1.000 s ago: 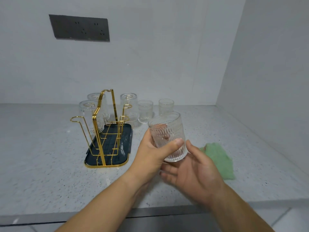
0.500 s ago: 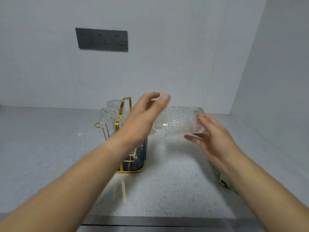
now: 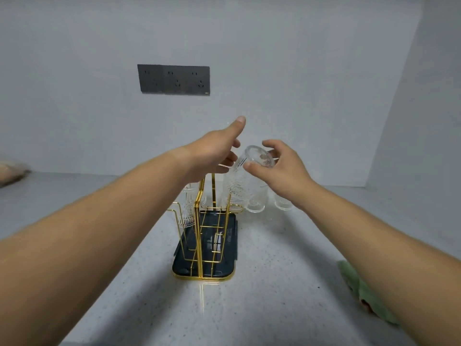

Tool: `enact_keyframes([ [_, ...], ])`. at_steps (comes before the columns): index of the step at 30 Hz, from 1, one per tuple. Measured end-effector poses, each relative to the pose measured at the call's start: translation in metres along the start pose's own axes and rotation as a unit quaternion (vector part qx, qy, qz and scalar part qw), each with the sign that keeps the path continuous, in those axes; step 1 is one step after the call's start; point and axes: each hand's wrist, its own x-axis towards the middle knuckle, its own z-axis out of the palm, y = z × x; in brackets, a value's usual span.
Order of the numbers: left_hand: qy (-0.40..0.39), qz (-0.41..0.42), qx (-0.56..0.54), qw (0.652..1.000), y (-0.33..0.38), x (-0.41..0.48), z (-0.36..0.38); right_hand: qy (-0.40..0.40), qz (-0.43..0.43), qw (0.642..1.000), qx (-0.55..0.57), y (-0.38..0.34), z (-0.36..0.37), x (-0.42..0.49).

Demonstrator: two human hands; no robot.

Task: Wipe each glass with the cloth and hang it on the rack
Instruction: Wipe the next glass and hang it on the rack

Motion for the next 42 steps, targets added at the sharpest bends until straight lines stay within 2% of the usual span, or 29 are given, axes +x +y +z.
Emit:
enact_keyframes([
  [8,-0.029,-0.081,-0.054,0.995,0.008,0.005,-0.001,-0.044,0.007,0.998,-0.043,0.006,0.023,0.011],
  [14,-0.015,-0.126,-0.117,0.985,0.004,0.017,0.013,-0.064,0.019,0.997,-0.04,0.02,0.029,0.012],
  [24,0.022,-0.16,-0.181,0.97,-0.017,0.03,0.03,-0.088,0.03,0.996,-0.016,0.041,0.039,0.01],
  [30,0.011,-0.181,-0.204,0.962,-0.038,0.041,0.033,-0.094,0.023,0.995,-0.003,0.048,0.045,0.006],
  [39,0.047,-0.16,-0.238,0.957,-0.057,0.054,0.036,-0.096,0.026,0.995,-0.002,0.052,0.047,0.003],
  [42,0.038,-0.155,-0.249,0.955,-0.069,0.067,0.037,-0.101,0.025,0.995,-0.007,0.052,0.046,0.002],
])
